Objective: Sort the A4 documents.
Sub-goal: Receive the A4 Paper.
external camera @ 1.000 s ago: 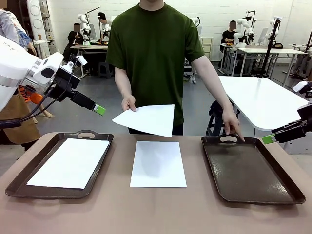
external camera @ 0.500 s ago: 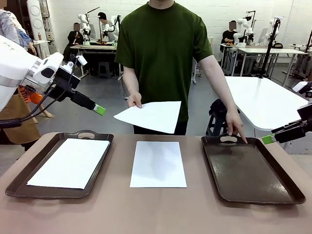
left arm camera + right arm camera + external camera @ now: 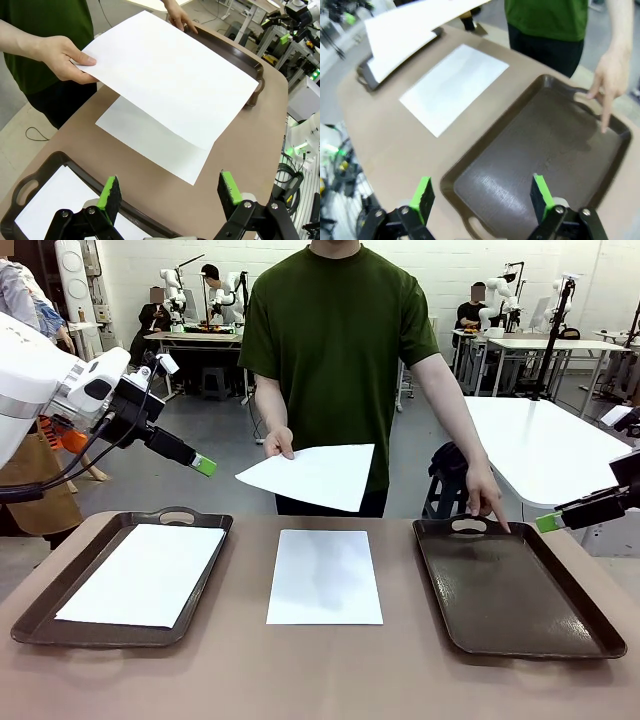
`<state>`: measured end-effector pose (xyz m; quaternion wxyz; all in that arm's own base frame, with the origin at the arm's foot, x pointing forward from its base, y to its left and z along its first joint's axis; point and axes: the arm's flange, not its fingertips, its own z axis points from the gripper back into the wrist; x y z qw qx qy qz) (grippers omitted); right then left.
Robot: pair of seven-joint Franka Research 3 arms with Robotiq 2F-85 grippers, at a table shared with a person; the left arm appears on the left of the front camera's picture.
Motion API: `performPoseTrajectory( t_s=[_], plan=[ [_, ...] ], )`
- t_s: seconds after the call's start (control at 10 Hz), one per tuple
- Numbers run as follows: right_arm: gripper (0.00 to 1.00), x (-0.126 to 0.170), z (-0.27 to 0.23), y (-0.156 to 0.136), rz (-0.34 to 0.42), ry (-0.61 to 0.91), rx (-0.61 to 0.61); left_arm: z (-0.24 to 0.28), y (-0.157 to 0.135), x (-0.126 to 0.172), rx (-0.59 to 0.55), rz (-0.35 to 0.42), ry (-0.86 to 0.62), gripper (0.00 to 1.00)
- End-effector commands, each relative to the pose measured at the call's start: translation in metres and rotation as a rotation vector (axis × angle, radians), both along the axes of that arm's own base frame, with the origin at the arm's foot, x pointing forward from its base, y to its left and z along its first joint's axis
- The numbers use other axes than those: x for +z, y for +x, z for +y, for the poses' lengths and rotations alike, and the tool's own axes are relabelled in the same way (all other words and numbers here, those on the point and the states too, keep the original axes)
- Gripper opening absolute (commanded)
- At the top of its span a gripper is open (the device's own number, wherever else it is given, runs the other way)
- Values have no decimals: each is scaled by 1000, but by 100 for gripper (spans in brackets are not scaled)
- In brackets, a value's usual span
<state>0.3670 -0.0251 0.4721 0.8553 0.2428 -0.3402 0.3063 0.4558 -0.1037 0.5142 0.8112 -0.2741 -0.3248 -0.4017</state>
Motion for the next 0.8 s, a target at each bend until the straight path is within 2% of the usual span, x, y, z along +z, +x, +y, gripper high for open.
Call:
performPoseTrajectory(
  t_s=[0.0,0.1,0.3,0.4,0.7],
  plan=[
    [100,-5,23,22,170,289,-33,0,0,0,-3,-3,0,100],
    [100,-6,40,27,241,410,-50,0,0,0,-3,-3,0,100],
    [100,-6,73,36,337,545,-85,0,0,0,-3,-3,0,100],
    [100,-8,92,45,408,620,-94,0,0,0,-3,-3,0,100],
    [100,-28,150,67,602,704,-96,0,0,0,-3,-3,0,100]
  ],
)
